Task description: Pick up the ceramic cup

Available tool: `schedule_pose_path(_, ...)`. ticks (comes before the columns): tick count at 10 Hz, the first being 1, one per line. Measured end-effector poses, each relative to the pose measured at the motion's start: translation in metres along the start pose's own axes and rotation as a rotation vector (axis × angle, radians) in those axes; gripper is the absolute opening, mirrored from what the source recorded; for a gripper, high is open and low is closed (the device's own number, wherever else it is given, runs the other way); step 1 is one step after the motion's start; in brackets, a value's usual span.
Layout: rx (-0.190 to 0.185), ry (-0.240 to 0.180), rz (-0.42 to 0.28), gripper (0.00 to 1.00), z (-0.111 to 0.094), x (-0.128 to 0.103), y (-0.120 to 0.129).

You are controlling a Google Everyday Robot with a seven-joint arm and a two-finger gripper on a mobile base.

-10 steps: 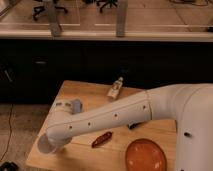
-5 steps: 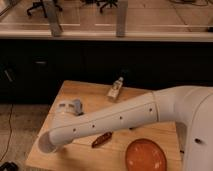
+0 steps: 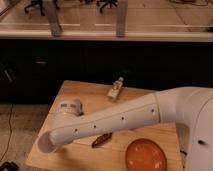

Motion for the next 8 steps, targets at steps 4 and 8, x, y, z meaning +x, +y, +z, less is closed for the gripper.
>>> schedule_pose_path(4,0.034,-0.008,0.017,0.0,-0.0012,0.0007,0.0021)
schedule_pose_path(8,0.095,-0.016,0.064,0.0,-0.0029,0.0042,0.0081)
